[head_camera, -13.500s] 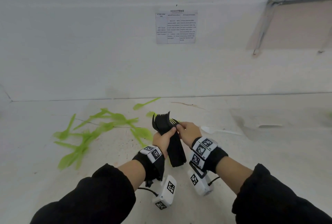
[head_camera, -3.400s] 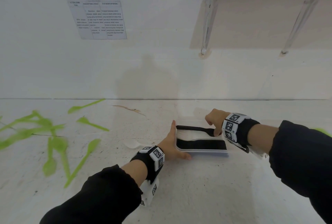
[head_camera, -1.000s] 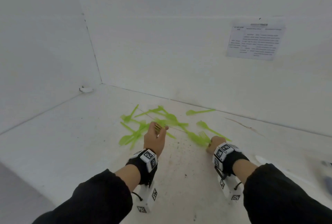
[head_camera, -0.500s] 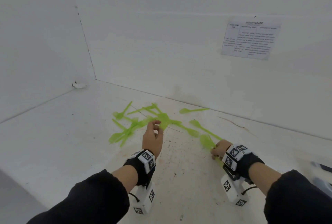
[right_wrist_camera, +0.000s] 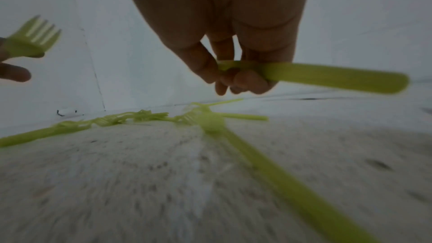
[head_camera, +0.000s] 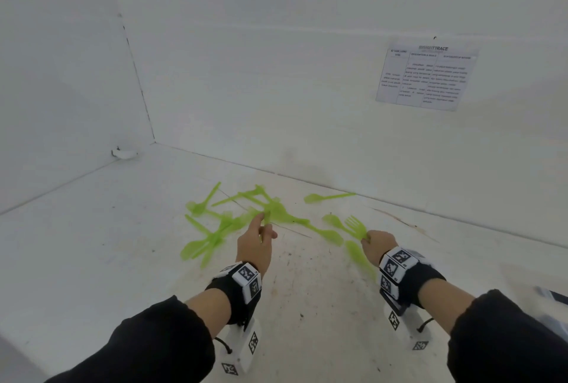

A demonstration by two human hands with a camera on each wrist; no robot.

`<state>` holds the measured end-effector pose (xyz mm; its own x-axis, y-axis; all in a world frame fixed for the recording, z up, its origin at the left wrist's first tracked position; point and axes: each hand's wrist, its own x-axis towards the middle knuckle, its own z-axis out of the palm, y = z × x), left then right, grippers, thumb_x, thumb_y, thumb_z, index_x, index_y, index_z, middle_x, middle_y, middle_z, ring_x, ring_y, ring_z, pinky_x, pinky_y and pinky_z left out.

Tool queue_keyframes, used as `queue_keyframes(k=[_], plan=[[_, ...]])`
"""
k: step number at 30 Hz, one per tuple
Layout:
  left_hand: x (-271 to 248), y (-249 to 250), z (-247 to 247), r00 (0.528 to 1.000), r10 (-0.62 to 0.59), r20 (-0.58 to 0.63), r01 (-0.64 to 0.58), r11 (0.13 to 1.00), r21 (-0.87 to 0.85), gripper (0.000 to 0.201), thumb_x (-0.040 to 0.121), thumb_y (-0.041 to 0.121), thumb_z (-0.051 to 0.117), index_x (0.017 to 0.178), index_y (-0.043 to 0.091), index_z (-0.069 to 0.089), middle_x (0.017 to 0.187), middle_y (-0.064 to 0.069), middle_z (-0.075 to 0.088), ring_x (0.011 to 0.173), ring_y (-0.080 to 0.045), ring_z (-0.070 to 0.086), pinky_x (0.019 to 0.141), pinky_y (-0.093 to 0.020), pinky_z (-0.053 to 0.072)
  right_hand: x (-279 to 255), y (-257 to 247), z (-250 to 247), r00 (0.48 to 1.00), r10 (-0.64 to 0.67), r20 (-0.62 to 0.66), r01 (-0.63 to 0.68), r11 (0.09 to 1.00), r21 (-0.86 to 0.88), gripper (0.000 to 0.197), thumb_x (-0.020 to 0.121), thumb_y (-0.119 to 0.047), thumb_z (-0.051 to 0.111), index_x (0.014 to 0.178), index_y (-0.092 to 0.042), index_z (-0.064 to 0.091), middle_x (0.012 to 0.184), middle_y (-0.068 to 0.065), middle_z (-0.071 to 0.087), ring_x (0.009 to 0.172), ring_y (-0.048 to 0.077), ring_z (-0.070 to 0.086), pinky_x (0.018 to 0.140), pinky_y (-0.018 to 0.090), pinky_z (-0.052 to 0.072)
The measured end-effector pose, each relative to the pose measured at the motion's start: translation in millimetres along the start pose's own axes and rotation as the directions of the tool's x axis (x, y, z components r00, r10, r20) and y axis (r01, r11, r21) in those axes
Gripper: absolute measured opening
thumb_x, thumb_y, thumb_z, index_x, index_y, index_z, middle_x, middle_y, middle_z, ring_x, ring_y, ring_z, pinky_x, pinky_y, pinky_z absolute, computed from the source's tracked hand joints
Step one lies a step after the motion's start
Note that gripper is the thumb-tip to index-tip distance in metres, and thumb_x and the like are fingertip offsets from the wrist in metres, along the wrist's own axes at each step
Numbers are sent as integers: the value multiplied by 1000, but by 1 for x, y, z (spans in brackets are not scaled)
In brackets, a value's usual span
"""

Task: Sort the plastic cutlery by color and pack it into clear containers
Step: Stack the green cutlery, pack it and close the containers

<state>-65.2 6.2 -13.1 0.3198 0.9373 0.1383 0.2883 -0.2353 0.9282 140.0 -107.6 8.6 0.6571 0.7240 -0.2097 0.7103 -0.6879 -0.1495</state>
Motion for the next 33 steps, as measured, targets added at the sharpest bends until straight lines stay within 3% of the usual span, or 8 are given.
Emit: queue_keyframes(k=[5,9,18,21,24,27,30,33], plan=[[22,-9,-20,1000,23,-1,-23,999,47,18,98,18,43,89,11,57,61,4,51,59,-15,47,58,-23,32,34,-49,-4,999,-27,45,25,999,42,39,96,-30,44,126,-6,51,132,12,52,121,27,50,94,27,42],[42,-27,-41,999,36,7,-36,994,100,20,97,15,44,94,8,63,59,4,49,64,-21,48,62,-26,34,51,-74,11,992,-61,110,69,995,-73,47,92,-26,52,135,-8,41,140,12,34,128,26,41,101,29,38],[66,-39,-68,997,72,28,-74,994,84,17,98,18,43,89,12,55,61,3,50,60,-19,48,63,-29,37,29,-92,28,933,-343,111,359,917,-177,32,101,-28,32,127,-23,49,127,9,55,116,26,52,93,32,42],[67,-39,-63,997,63,52,-67,995,79,19,98,18,44,94,8,59,69,-1,55,71,-22,52,69,-32,41,14,-90,25,884,-467,34,452,831,-324,32,101,-26,29,128,-27,47,122,2,56,113,23,53,84,31,43],[65,-36,-56,989,36,142,-44,998,51,19,97,14,43,90,9,60,82,-4,61,77,-21,55,71,-27,44,8,-86,15,674,-736,-63,688,656,-310,31,91,-27,37,92,-28,68,82,-11,68,72,16,66,56,24,48],[55,-29,-49,875,-137,464,132,990,43,20,99,17,37,86,15,53,87,-1,64,59,-16,57,50,-17,41,1,-85,7,664,-742,-95,706,664,-247,32,82,-30,40,80,-28,72,68,-12,65,57,12,63,44,17,44],[42,-22,-44,695,-239,678,247,965,87,21,101,24,32,96,14,50,74,1,64,35,-11,52,39,-18,36,-2,-94,-5,720,-676,-160,643,736,-212,33,97,-34,39,119,-23,61,114,-1,62,107,16,58,85,26,44],[35,-22,-41,702,-227,675,355,933,-56,24,103,21,32,91,13,51,52,2,46,28,-7,30,36,-10,23,0,-104,-9,846,-516,-134,507,856,-95,34,97,-34,43,124,-19,57,127,-1,52,118,18,50,91,27,39]])
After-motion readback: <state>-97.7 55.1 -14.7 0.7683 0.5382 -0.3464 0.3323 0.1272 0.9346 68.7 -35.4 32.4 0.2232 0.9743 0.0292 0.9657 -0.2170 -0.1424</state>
